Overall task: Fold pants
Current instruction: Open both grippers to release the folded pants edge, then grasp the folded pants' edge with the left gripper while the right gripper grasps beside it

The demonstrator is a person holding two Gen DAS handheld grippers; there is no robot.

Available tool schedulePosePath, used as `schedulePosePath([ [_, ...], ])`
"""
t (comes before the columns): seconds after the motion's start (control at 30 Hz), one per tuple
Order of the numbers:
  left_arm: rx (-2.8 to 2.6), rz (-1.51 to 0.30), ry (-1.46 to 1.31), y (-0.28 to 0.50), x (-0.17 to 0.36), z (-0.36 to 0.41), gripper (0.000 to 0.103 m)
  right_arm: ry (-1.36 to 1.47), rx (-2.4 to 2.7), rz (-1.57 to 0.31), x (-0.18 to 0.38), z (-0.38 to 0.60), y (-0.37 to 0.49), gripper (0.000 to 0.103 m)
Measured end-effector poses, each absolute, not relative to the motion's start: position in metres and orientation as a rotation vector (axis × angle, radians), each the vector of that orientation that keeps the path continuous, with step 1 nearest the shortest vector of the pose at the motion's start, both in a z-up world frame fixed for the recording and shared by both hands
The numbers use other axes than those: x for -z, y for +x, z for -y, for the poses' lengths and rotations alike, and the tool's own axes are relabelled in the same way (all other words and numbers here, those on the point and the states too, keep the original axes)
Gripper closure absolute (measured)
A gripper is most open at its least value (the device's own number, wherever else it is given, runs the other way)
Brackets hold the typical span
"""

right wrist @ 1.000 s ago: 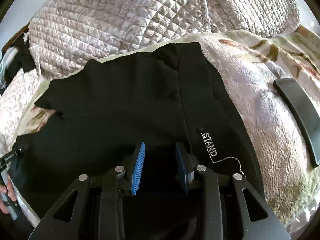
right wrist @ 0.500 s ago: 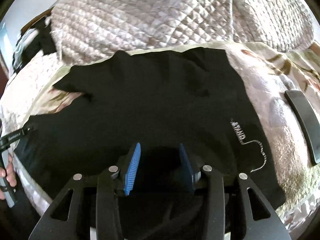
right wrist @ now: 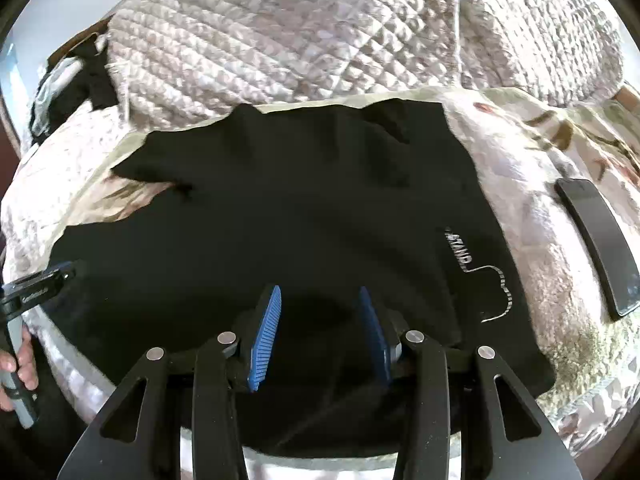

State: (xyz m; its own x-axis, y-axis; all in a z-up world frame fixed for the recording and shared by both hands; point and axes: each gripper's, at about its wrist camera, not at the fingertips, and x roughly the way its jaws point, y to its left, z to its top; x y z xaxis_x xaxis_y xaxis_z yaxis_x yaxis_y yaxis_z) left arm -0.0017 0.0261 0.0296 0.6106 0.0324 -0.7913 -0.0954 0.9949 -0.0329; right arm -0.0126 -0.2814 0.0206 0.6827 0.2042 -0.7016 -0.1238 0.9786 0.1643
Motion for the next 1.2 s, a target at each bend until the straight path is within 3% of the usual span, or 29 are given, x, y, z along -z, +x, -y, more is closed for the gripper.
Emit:
schedulePosePath([
  [0.33,-0.042,-0.889,-0.056,0.003,-0.043,-0.015,0.061,0.106,-0.239,-0.811,-0.024,0.270,-0.010,0.061],
  [0.4,-0.033,-0.893,-0.054,0.009,-0.042,-0.013,0.061,0.100,-0.242,-0.813,-0.024,0.271,-0.006,0.051],
  [0.53,-0.016,-0.897,-0.040,0.024,-0.042,-0.010,0.060,0.086,-0.258,-0.816,-0.026,0.271,0.007,0.048],
  [0.7,0.021,-0.891,-0.043,0.053,-0.047,-0.013,0.047,0.054,-0.269,-0.826,-0.032,0.275,0.040,0.048],
  [1.2,0.068,-0.832,-0.053,0.202,-0.053,-0.034,0.032,-0.054,-0.321,-0.825,-0.050,0.260,0.193,0.041],
])
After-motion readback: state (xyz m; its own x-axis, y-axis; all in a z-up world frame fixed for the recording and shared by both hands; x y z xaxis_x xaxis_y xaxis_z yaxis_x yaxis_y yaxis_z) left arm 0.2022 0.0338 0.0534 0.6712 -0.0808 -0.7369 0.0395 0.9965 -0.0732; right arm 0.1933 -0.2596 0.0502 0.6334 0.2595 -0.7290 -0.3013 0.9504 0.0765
